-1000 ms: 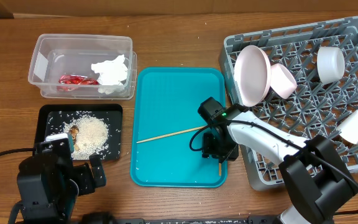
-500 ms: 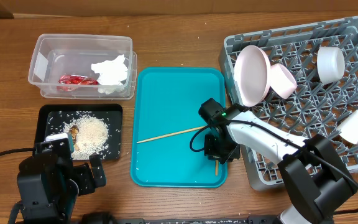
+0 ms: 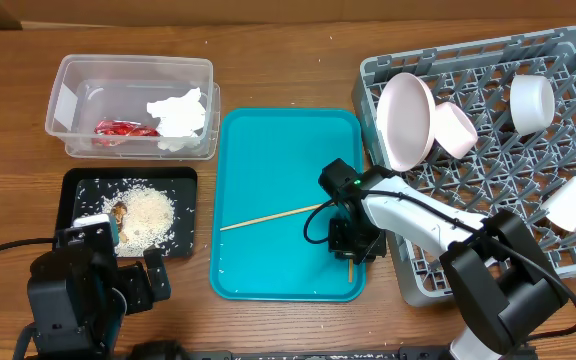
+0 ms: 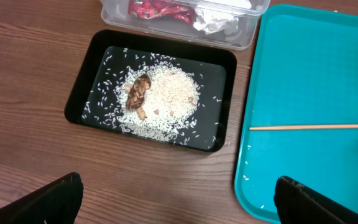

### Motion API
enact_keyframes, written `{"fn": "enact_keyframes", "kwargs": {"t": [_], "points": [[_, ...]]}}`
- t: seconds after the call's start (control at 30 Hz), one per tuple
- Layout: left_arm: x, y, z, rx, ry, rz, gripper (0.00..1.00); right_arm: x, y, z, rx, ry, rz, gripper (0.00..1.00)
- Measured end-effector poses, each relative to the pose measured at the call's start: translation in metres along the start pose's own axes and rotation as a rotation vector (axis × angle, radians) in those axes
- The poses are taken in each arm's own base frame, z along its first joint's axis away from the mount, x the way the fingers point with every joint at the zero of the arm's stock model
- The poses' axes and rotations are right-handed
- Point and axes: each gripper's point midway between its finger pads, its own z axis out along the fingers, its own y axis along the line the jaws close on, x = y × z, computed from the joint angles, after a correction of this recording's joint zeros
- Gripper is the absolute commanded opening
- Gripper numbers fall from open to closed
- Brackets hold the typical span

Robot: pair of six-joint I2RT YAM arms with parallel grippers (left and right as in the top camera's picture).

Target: Sort waste into correct bins and load items into the dishwasher

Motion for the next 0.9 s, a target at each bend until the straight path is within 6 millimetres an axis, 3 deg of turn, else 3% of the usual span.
{"fn": "enact_keyframes", "kwargs": {"t": [0.3, 0.7, 0.9], "points": [[0.000, 0.000, 0.000, 0.000, 0.000, 0.000, 1.00, 0.002, 0.004, 0.001, -0.023, 0.014, -0.031, 0.04], [0.000, 0.000, 0.000, 0.000, 0.000, 0.000, 1.00, 0.003, 0.000, -0.002, 0.008, 0.020, -0.030, 0.04], [0.000, 0.000, 0.000, 0.000, 0.000, 0.000, 1.00, -0.005, -0.012, -0.020, 0.086, -0.042, -0.045, 0.04]]}}
